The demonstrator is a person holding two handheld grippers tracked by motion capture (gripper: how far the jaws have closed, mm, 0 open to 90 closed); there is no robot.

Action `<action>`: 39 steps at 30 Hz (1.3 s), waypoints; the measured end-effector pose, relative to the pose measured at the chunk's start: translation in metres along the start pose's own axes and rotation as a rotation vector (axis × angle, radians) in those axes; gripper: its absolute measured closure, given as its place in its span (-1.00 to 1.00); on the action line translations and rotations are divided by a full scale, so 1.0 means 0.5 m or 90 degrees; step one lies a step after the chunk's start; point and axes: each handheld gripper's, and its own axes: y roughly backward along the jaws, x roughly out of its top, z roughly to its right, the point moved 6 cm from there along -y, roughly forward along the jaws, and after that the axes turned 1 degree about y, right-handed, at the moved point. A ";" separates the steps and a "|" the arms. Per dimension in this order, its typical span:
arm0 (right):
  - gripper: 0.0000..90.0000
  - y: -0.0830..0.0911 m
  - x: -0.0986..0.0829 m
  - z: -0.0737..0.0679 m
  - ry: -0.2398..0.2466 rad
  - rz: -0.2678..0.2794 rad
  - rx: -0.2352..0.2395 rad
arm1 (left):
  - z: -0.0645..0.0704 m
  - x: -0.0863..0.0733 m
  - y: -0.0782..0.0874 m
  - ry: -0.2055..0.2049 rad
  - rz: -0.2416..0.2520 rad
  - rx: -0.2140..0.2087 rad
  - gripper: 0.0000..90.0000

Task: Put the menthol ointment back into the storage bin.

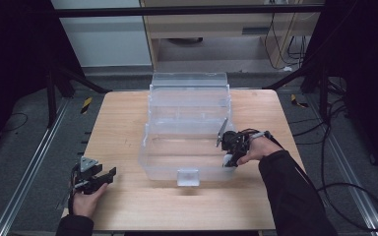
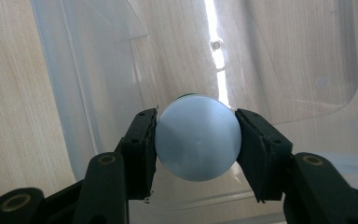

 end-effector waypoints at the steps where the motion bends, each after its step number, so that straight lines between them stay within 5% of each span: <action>1: 0.11 0.000 0.000 0.000 0.001 0.000 0.000 | 0.000 0.000 0.000 -0.001 0.000 0.000 -0.10; 15: 0.13 0.009 -0.001 0.001 -0.006 0.011 -0.007 | 0.000 0.000 0.000 -0.003 -0.002 -0.001 -0.09; 21: 0.07 0.039 -0.001 -0.003 -0.024 0.047 -0.027 | 0.001 0.000 0.000 0.000 0.001 0.000 -0.09; 29: -0.19 0.101 -0.013 -0.017 -0.067 0.155 -0.068 | 0.002 0.001 0.001 0.001 0.002 -0.002 -0.08; 30: -0.24 0.117 -0.021 -0.023 -0.084 0.191 -0.081 | 0.003 0.000 0.001 0.003 0.003 -0.005 -0.07; 31: -0.24 0.117 -0.021 -0.023 -0.084 0.191 -0.081 | 0.003 0.000 0.001 0.003 0.003 -0.005 -0.07; 32: -0.34 0.131 -0.030 -0.030 -0.096 0.239 -0.099 | 0.003 0.000 0.001 0.003 0.002 -0.005 -0.07; 33: -0.34 0.131 -0.030 -0.030 -0.096 0.239 -0.099 | 0.003 0.000 0.001 0.003 0.001 -0.004 -0.07; 34: -0.37 0.144 -0.041 -0.035 -0.115 0.288 -0.129 | 0.003 0.000 0.001 0.004 0.000 -0.005 -0.05; 35: -0.37 0.144 -0.041 -0.035 -0.115 0.288 -0.129 | 0.002 0.000 0.001 0.005 0.000 -0.006 -0.05; 39: -0.42 0.160 -0.081 -0.048 -0.201 0.376 -0.179 | 0.006 -0.001 0.001 0.004 -0.001 -0.018 0.05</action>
